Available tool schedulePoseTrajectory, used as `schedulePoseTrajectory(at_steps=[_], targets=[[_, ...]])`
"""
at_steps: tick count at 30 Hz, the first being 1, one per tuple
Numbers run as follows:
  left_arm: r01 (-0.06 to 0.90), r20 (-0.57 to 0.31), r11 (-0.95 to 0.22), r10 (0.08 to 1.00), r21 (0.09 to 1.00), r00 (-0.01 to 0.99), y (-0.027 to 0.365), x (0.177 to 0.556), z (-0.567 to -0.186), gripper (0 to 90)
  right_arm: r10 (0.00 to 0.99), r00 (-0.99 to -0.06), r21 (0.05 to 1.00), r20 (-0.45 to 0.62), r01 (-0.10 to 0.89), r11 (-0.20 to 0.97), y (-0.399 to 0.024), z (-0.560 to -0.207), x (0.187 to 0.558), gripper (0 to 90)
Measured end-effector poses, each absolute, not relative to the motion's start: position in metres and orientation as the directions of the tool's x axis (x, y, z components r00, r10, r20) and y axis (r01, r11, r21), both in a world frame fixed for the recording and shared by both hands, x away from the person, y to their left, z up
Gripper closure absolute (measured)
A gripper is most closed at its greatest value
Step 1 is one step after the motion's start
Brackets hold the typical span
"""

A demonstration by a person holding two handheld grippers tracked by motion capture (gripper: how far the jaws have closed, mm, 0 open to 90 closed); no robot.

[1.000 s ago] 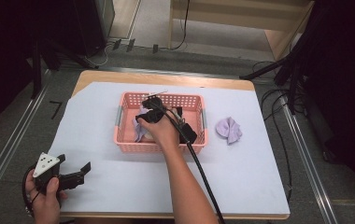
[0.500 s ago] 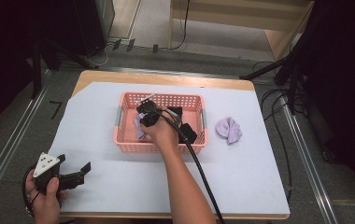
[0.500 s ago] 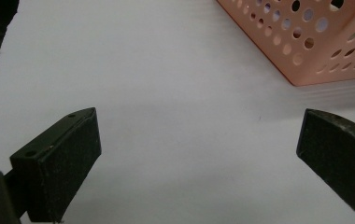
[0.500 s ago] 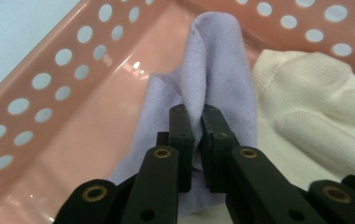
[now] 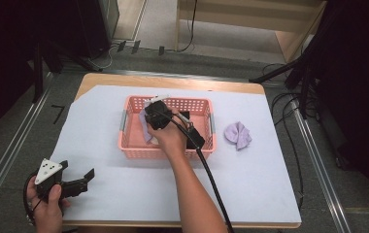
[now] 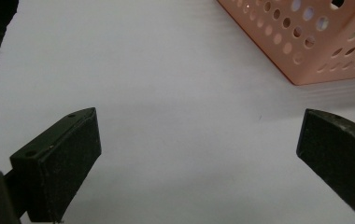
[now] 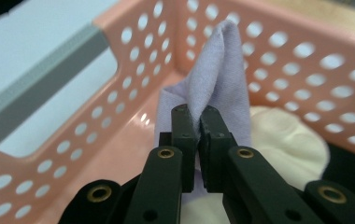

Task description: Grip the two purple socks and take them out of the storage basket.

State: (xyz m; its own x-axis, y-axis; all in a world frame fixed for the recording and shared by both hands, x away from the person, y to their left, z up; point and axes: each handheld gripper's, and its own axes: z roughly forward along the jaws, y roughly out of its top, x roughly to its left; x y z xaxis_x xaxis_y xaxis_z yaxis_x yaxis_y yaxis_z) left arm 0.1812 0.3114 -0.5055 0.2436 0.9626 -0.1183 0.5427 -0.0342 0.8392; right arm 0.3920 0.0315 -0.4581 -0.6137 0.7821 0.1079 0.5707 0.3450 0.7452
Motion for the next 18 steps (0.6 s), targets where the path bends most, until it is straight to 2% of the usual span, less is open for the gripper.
schedulePoseTrajectory(at_steps=[7, 18], targets=[[0.543, -0.117, -0.036, 0.963, 0.839, 0.243, 0.311, 0.181, -0.506, 0.5, 0.804, -0.583, 0.832, 0.118, 0.501, 0.241, 0.012, -0.444, 0.386, 86.7], [0.544, -0.113, -0.04, 0.963, 0.838, 0.245, 0.311, 0.181, -0.505, 0.5, 0.827, -0.553, 0.894, 0.101, 0.416, 0.169, -0.014, -0.427, 0.376, 86.7]])
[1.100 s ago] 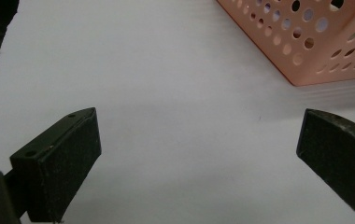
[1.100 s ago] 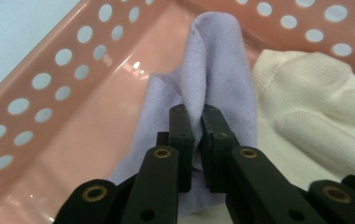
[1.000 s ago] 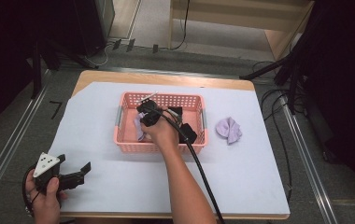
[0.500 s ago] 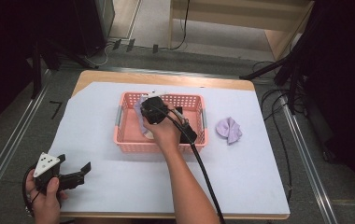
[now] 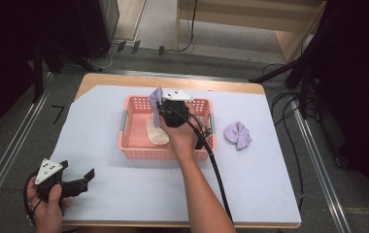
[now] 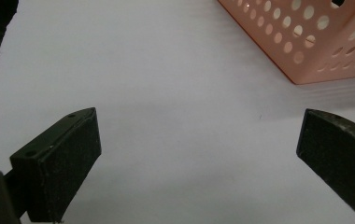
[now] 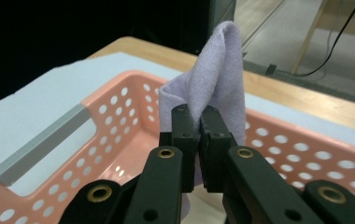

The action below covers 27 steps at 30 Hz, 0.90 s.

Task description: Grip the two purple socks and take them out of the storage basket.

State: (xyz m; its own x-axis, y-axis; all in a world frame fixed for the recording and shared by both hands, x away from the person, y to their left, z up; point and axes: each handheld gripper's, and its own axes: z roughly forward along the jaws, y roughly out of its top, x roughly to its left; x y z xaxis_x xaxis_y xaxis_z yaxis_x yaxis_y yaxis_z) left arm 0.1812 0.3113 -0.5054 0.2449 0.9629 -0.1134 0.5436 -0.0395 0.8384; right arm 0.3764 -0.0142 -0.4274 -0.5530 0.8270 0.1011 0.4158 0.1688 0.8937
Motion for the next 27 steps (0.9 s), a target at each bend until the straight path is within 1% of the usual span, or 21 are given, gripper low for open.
schedulePoseTrajectory(at_steps=[10, 27], targets=[[0.545, -0.113, -0.04, 0.963, 0.837, 0.243, 0.311, 0.181, -0.505, 0.5, 0.859, -0.5, 0.927, 0.112, 0.363, 0.09, -0.047, -0.418, 0.372, 86.7], [0.542, -0.109, -0.043, 0.963, 0.839, 0.245, 0.311, 0.181, -0.505, 0.5, 0.915, -0.379, 0.942, 0.142, 0.336, -0.007, -0.124, -0.409, 0.365, 86.7]])
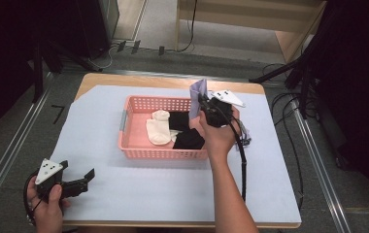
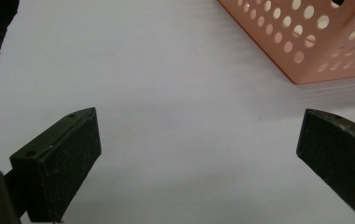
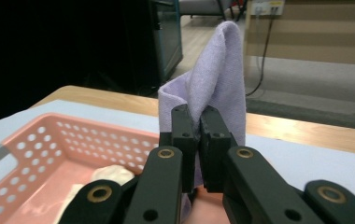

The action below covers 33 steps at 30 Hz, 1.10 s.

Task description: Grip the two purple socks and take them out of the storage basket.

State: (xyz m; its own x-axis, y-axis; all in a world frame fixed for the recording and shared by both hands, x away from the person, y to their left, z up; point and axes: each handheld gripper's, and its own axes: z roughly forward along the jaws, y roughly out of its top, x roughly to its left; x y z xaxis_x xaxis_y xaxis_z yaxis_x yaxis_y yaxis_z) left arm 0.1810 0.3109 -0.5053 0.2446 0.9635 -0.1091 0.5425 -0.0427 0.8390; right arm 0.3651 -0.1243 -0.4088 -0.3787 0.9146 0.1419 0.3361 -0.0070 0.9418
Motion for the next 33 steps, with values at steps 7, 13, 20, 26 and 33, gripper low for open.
schedulePoseTrajectory(at_steps=[7, 13, 20, 26, 33], targets=[[0.543, -0.106, -0.046, 0.964, 0.839, 0.245, 0.311, 0.181, -0.505, 0.5, 0.936, -0.324, 0.944, 0.139, 0.328, -0.026, -0.161, -0.406, 0.359, 86.7], [0.542, -0.107, -0.044, 0.964, 0.839, 0.243, 0.311, 0.181, -0.505, 0.5, 0.949, -0.281, 0.94, 0.146, 0.339, -0.045, -0.184, -0.408, 0.354, 86.6], [0.542, -0.103, -0.048, 0.964, 0.839, 0.245, 0.311, 0.181, -0.505, 0.5, 0.964, -0.228, 0.93, 0.138, 0.363, -0.047, -0.213, -0.422, 0.348, 86.6], [0.539, -0.103, -0.046, 0.964, 0.841, 0.244, 0.311, 0.181, -0.505, 0.5, 0.974, -0.176, 0.896, 0.145, 0.44, -0.054, -0.232, -0.45, 0.346, 86.6], [0.538, -0.098, -0.05, 0.965, 0.842, 0.243, 0.31, 0.181, -0.505, 0.5, 0.966, -0.147, 0.832, 0.212, 0.546, -0.1, -0.247, -0.481, 0.347, 80.0]])
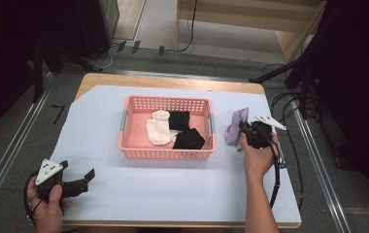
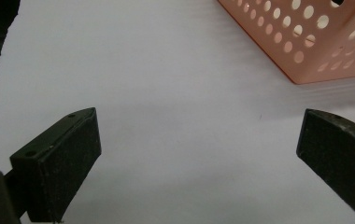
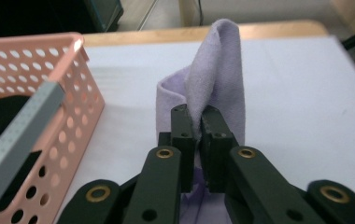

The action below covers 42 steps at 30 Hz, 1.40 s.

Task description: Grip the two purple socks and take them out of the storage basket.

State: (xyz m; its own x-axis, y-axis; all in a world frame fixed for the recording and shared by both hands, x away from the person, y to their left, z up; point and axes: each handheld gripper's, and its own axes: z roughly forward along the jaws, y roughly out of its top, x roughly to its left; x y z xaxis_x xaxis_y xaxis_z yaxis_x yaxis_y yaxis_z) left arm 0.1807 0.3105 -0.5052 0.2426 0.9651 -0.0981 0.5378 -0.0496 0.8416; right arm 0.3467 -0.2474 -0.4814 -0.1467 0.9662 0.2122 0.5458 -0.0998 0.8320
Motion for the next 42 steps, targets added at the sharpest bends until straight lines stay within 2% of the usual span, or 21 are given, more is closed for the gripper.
schedulePoseTrajectory(at_steps=[1, 2, 5, 9, 23, 42], targets=[[0.538, -0.103, -0.047, 0.964, 0.842, 0.244, 0.311, 0.181, -0.505, 0.5, 0.961, -0.123, 0.812, 0.248, 0.567, -0.138, -0.251, -0.484, 0.348, 65.6], [0.536, -0.103, -0.047, 0.964, 0.843, 0.246, 0.311, 0.181, -0.505, 0.5, 0.961, -0.123, 0.812, 0.248, 0.567, -0.138, -0.251, -0.484, 0.348, 65.6], [0.539, -0.103, -0.046, 0.964, 0.841, 0.244, 0.311, 0.181, -0.505, 0.5, 0.959, -0.098, 0.809, 0.266, 0.564, -0.167, -0.257, -0.483, 0.347, 57.3], [0.539, -0.101, -0.047, 0.965, 0.841, 0.241, 0.31, 0.181, -0.505, 0.5, 0.955, -0.089, 0.819, 0.282, 0.541, -0.192, -0.264, -0.477, 0.341, 50.9], [0.537, -0.091, -0.052, 0.967, 0.842, 0.237, 0.309, 0.18, -0.505, 0.5, 0.961, -0.114, 0.864, 0.252, 0.473, -0.171, -0.282, -0.465, 0.3, 48.8], [0.535, -0.088, -0.054, 0.968, 0.843, 0.236, 0.308, 0.18, -0.505, 0.5, 0.961, -0.098, 0.881, 0.26, 0.432, -0.194, -0.313, -0.487, 0.248, 45.6]])
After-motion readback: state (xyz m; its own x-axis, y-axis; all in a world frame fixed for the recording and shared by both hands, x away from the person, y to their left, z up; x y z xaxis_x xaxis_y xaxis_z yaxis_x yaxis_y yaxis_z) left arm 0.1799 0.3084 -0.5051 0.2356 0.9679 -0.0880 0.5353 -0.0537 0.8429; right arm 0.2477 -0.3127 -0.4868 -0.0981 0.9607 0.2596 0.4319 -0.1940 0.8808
